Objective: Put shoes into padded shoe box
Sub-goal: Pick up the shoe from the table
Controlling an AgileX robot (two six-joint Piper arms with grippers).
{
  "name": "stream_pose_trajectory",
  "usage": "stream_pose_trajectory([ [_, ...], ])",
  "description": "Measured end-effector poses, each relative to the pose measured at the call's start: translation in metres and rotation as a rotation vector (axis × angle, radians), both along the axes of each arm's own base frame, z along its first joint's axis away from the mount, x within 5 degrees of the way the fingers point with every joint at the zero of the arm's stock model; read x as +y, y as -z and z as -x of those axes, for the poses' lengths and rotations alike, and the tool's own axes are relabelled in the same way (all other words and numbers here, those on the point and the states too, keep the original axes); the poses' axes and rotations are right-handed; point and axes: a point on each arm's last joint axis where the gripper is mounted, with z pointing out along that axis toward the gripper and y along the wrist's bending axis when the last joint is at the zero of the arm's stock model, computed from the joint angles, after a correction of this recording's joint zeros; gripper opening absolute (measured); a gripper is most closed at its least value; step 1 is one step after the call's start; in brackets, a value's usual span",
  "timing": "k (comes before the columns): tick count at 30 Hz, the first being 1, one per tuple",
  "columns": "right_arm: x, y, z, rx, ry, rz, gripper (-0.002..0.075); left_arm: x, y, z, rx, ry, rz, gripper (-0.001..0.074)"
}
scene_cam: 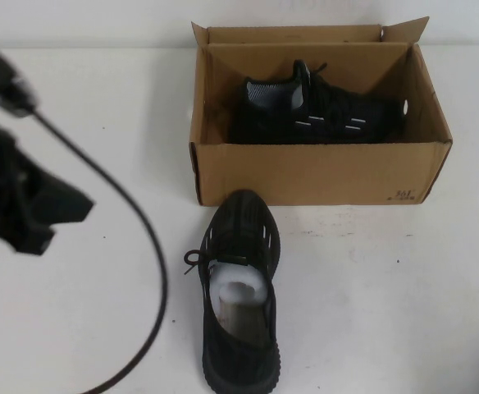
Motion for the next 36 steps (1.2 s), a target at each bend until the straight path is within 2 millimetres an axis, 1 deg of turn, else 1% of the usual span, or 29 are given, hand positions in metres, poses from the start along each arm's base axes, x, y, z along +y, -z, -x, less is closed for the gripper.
stream_pose_trajectory([
  [2, 0.0, 0.0, 0.0, 0.0, 0.0, 0.0, -0.0009, -0.015, -0.001, -0.012, 0.002, 0.075, -0.018, -0.0004],
  [6, 0.0, 0.0, 0.0, 0.0, 0.0, 0.0, -0.0009, -0.055, 0.002, -0.029, 0.01, 0.256, -0.108, -0.0004],
  [11, 0.0, 0.0, 0.0, 0.0, 0.0, 0.0, -0.0009, -0.108, 0.015, -0.036, -0.029, 0.562, -0.255, 0.0001],
  [13, 0.0, 0.0, 0.0, 0.0, 0.0, 0.0, -0.0009, -0.124, 0.019, -0.037, -0.053, 0.648, -0.295, 0.0027],
  [15, 0.0, 0.0, 0.0, 0.0, 0.0, 0.0, -0.0009, -0.136, 0.026, -0.038, -0.064, 0.705, -0.341, 0.0085],
  [16, 0.0, 0.0, 0.0, 0.0, 0.0, 0.0, -0.0009, -0.141, 0.03, -0.039, -0.061, 0.725, -0.362, 0.013],
  [19, 0.0, 0.0, 0.0, 0.0, 0.0, 0.0, -0.0009, -0.148, 0.043, -0.044, -0.035, 0.752, -0.392, 0.0265],
  [20, 0.0, 0.0, 0.0, 0.0, 0.0, 0.0, -0.0009, -0.15, 0.048, -0.047, -0.023, 0.758, -0.399, 0.0299],
  [22, 0.0, 0.0, 0.0, 0.0, 0.0, 0.0, -0.0009, -0.153, 0.058, -0.051, -0.001, 0.772, -0.416, 0.0334],
  [26, 0.0, 0.0, 0.0, 0.0, 0.0, 0.0, -0.0009, -0.158, 0.075, -0.06, 0.016, 0.785, -0.442, 0.0353],
  [29, 0.0, 0.0, 0.0, 0.0, 0.0, 0.0, -0.0009, -0.161, 0.083, -0.066, 0.0, 0.788, -0.451, 0.0357],
  [33, 0.0, 0.0, 0.0, 0.0, 0.0, 0.0, -0.0009, -0.164, 0.088, -0.07, -0.016, 0.798, -0.46, 0.0357],
  [36, 0.0, 0.0, 0.0, 0.0, 0.0, 0.0, -0.0009, -0.162, 0.091, -0.073, -0.023, 0.807, -0.498, 0.0349],
])
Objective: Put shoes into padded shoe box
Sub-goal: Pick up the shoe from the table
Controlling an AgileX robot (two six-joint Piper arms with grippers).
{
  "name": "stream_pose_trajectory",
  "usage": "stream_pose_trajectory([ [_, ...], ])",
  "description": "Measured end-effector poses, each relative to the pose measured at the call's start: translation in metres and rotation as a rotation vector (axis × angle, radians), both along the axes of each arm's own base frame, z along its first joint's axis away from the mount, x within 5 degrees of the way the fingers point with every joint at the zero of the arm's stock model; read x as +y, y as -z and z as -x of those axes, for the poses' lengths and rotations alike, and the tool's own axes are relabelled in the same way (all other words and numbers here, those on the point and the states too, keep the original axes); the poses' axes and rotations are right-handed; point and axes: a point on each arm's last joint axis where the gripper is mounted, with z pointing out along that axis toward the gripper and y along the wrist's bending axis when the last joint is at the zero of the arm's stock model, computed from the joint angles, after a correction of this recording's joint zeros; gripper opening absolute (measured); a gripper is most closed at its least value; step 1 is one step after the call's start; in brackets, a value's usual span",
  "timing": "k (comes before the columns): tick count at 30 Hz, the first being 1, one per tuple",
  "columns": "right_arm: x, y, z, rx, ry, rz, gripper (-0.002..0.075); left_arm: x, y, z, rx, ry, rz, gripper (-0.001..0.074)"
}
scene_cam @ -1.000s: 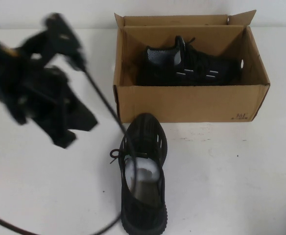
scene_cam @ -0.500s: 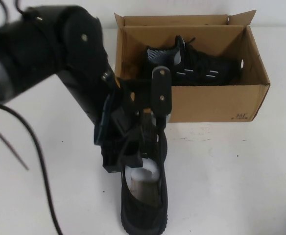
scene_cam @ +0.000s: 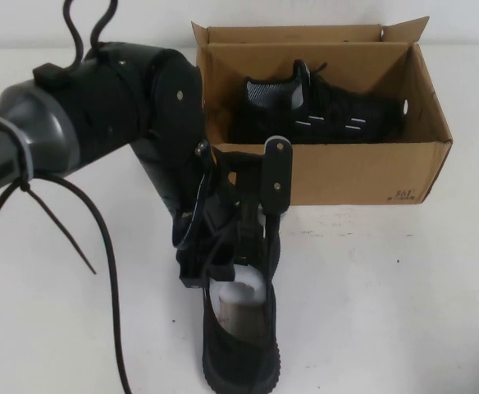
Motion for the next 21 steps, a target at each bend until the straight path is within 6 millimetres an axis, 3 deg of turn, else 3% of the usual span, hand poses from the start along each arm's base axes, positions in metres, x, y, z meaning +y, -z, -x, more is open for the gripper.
stream_pose_trajectory([
  [21, 0.0, 0.0, 0.0, 0.0, 0.0, 0.0, -0.0009, -0.0042, 0.0067, -0.0102, -0.069, -0.005, 0.013, 0.0318],
])
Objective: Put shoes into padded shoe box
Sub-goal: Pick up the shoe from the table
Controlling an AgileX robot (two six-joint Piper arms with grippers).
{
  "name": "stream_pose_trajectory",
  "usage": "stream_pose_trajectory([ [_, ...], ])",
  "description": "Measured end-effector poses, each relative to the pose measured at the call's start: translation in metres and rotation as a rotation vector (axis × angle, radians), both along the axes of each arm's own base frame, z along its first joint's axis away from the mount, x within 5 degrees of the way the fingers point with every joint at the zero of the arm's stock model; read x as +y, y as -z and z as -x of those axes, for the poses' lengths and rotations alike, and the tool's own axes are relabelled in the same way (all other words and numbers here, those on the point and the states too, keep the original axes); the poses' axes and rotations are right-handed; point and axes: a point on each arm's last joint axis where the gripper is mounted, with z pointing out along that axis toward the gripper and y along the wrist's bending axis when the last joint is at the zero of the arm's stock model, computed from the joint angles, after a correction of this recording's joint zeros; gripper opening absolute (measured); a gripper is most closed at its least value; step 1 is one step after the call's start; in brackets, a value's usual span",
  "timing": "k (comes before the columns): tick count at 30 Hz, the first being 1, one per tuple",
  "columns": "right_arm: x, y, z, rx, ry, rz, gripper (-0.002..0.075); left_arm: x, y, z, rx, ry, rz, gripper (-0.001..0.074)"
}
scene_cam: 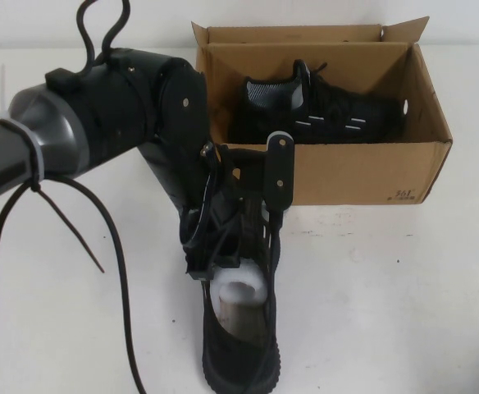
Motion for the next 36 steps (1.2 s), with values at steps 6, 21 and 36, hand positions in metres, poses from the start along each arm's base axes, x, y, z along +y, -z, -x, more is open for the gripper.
stream_pose_trajectory([
  [6, 0.0, 0.0, 0.0, 0.0, 0.0, 0.0, -0.0009, 0.0, 0.005, 0.0, 0.027, 0.004, -0.02, 0.031],
  [21, 0.0, 0.0, 0.0, 0.0, 0.0, 0.0, -0.0009, -0.001, 0.012, -0.001, 0.051, 0.008, -0.041, 0.0147],
  [36, 0.0, 0.0, 0.0, 0.0, 0.0, 0.0, -0.0009, 0.001, -0.005, 0.001, 0.039, -0.066, -0.008, 0.0013],
])
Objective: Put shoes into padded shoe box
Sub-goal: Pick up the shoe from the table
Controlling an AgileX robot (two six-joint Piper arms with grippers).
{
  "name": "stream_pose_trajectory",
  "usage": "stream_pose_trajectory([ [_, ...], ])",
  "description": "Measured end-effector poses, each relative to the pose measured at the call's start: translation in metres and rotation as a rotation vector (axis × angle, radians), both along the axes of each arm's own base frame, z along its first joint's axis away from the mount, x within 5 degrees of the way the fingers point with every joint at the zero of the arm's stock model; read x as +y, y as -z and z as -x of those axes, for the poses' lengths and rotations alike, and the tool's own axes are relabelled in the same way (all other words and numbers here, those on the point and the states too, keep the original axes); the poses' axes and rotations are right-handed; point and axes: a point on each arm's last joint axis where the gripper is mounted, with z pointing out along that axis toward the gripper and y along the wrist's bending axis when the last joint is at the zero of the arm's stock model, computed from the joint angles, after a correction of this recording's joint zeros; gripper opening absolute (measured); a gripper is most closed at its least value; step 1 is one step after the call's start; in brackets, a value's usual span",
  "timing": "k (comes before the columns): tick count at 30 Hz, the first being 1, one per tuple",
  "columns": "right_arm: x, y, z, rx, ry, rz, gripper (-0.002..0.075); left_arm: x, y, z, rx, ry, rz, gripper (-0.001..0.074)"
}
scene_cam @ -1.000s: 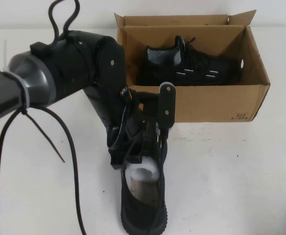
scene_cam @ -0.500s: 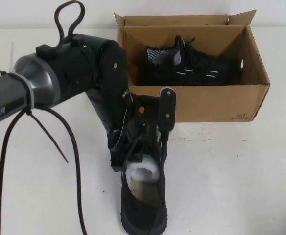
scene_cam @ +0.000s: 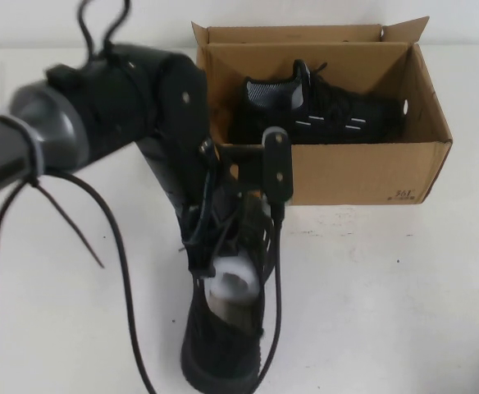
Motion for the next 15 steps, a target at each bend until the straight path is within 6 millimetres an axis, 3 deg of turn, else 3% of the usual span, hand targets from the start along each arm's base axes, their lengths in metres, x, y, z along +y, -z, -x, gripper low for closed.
stream_pose_trajectory([
  [9, 0.0, 0.0, 0.0, 0.0, 0.0, 0.0, -0.0009, 0.01, -0.057, 0.021, -0.019, -0.109, 0.085, 0.0011],
  [15, 0.0, 0.0, 0.0, 0.0, 0.0, 0.0, -0.0009, 0.013, -0.08, 0.026, -0.012, -0.215, 0.135, 0.0011],
])
